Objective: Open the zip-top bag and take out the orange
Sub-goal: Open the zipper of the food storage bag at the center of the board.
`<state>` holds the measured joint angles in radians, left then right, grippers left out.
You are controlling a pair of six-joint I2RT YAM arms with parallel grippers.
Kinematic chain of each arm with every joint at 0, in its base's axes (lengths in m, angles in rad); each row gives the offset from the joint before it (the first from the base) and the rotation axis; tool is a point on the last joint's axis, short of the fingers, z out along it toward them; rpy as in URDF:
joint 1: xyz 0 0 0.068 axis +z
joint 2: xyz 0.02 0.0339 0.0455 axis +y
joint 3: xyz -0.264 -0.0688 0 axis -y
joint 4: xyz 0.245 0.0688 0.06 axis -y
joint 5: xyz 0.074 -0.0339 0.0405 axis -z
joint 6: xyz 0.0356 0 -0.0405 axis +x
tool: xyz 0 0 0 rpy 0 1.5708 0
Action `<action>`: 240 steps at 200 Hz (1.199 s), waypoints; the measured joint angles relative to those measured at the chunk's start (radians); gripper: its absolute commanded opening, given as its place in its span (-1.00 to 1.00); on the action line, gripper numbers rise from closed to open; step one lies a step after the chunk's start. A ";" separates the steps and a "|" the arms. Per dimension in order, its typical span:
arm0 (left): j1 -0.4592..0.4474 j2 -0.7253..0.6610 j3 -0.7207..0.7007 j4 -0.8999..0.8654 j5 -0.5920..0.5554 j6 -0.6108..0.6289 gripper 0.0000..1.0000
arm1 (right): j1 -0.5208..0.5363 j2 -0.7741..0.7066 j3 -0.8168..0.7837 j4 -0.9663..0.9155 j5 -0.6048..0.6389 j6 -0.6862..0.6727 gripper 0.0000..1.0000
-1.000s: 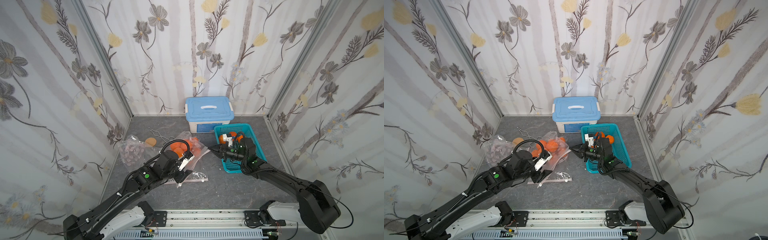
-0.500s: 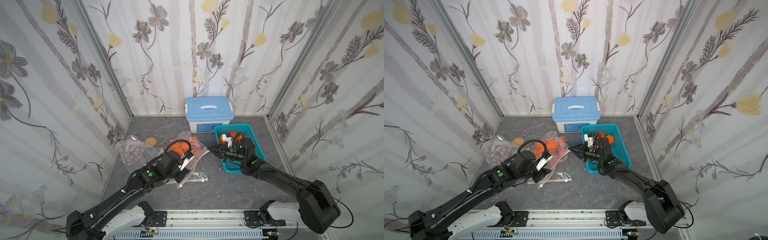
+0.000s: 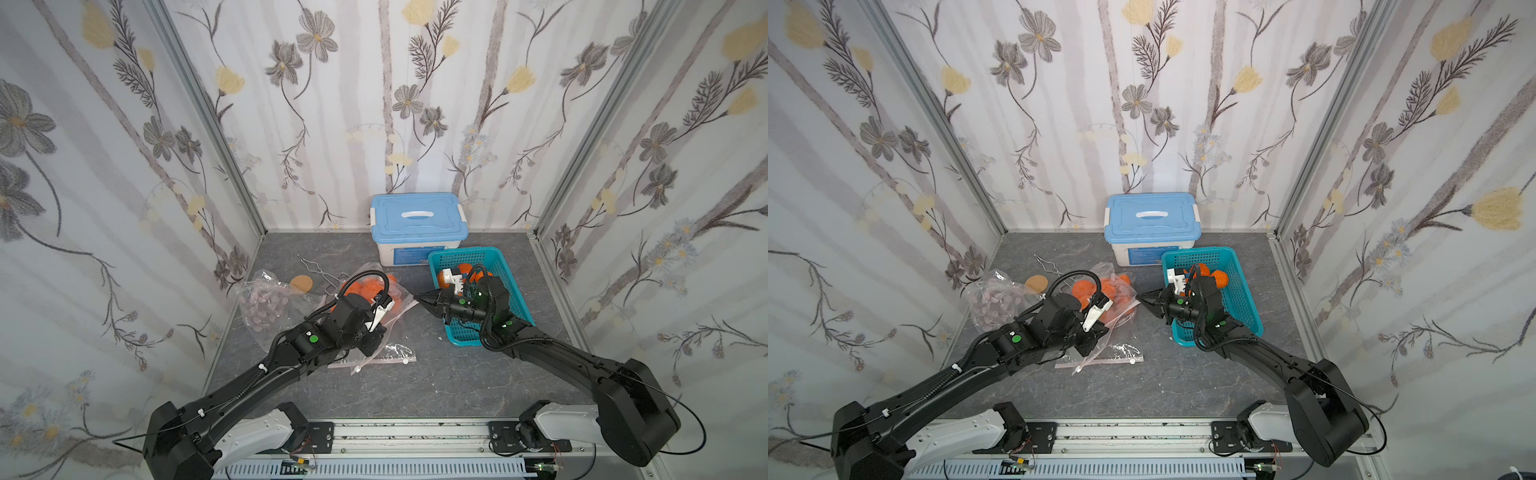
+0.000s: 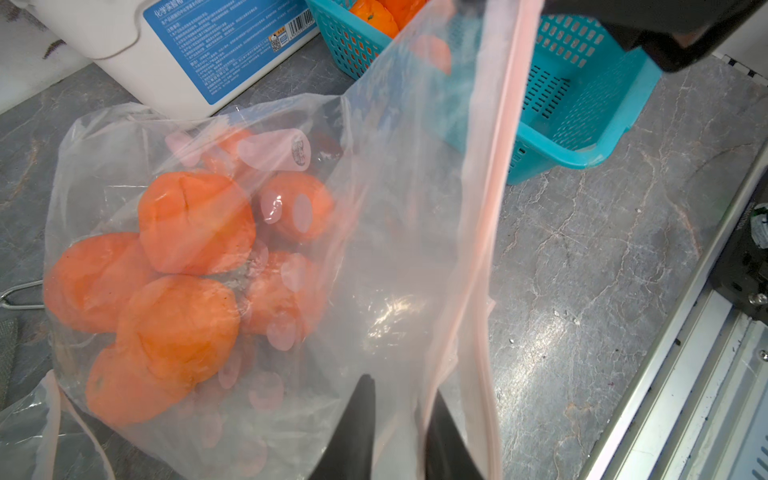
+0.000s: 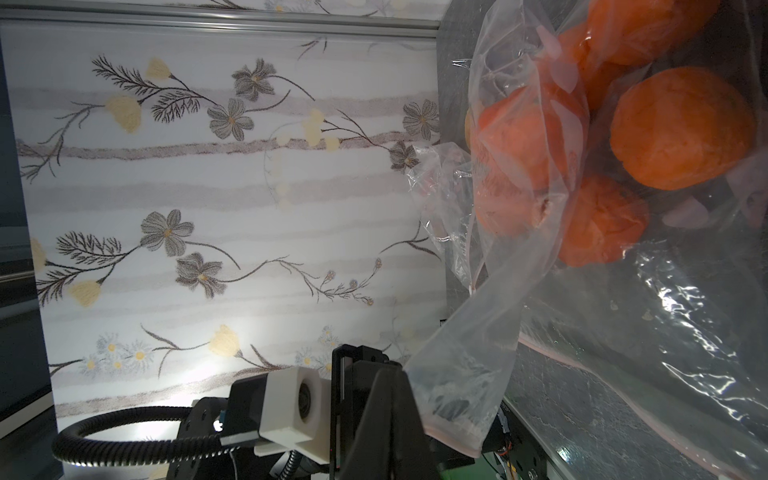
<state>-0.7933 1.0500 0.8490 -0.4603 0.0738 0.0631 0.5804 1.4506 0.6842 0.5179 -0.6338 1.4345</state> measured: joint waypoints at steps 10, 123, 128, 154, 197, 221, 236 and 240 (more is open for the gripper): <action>0.000 -0.004 0.006 0.000 -0.017 -0.009 -1.00 | 0.000 -0.007 0.006 -0.016 0.000 -0.020 -0.67; 0.000 0.093 0.113 0.022 0.061 -0.206 -1.00 | 0.277 -0.192 0.040 -0.277 0.428 -0.725 -0.82; 0.000 0.095 0.109 0.029 0.068 -0.212 -1.00 | 0.285 -0.184 0.040 -0.267 0.436 -0.718 -0.84; 0.000 0.113 0.105 0.049 0.107 -0.232 -1.00 | 0.326 -0.159 0.045 -0.220 0.442 -0.697 -0.90; 0.000 0.112 0.100 0.062 0.127 -0.247 -1.00 | 0.330 -0.095 0.084 -0.188 0.468 -0.652 -0.94; 0.000 0.097 0.098 0.069 0.141 -0.252 -1.00 | 0.330 -0.053 0.089 -0.194 0.475 -0.634 -0.95; 0.000 0.090 0.099 0.069 0.144 -0.255 -1.00 | 0.331 -0.042 0.092 -0.194 0.478 -0.618 -0.95; 0.000 0.089 0.099 0.069 0.143 -0.256 -1.00 | 0.332 -0.042 0.093 -0.194 0.480 -0.617 -0.95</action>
<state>-0.7933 1.1389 0.9478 -0.3912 0.2173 -0.1928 0.9119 1.4082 0.7769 0.3241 -0.1543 0.8173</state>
